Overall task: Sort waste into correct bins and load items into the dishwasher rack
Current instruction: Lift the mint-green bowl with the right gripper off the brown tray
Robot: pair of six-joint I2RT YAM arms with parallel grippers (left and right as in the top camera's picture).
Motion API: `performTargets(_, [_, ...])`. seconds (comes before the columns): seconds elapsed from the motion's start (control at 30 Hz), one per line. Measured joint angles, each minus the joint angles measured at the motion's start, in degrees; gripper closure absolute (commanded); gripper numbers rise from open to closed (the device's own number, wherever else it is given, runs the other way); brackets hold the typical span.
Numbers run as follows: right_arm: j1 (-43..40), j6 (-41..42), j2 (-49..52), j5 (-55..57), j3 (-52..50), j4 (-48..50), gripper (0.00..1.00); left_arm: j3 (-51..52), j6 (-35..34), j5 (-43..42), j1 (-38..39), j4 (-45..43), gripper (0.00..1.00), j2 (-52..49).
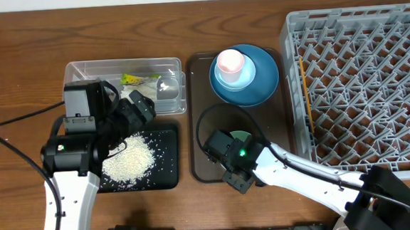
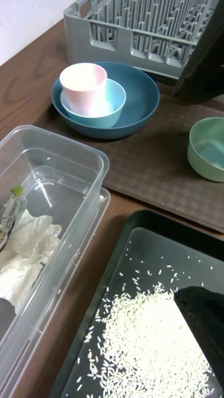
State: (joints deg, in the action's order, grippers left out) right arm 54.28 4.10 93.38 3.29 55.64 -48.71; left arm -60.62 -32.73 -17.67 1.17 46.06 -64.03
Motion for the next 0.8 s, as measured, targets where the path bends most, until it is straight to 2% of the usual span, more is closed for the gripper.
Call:
performTargets(0.2, [0.00,-0.13,0.00,0.00,0.00,0.02,0.68,0.00,0.02,0.02,0.00,0.00,0.04,0.00])
performTargets(0.33, [0.00,-0.33,0.00,0.04,0.00,0.04,0.78,0.00,0.00,0.02,0.00,0.00,0.04,0.00])
performTargets(0.5, [0.00,-0.48,0.00,0.13,0.00,0.09,0.78,0.00,0.00,0.02,0.00,0.00,0.04,0.00])
performTargets(0.53, [0.00,-0.46,0.00,0.13,0.00,0.09,0.80,0.00,0.00,0.02,0.00,0.00,0.04,0.00])
performTargets(0.67, [0.02,-0.81,0.00,0.20,0.00,0.15,0.99,0.00,0.00,0.02,0.00,-0.02,0.04,0.00])
performTargets(0.8, [0.00,-0.68,0.00,0.76,0.00,0.98,0.99,0.00,0.02,0.02,0.00,0.00,0.04,0.00])
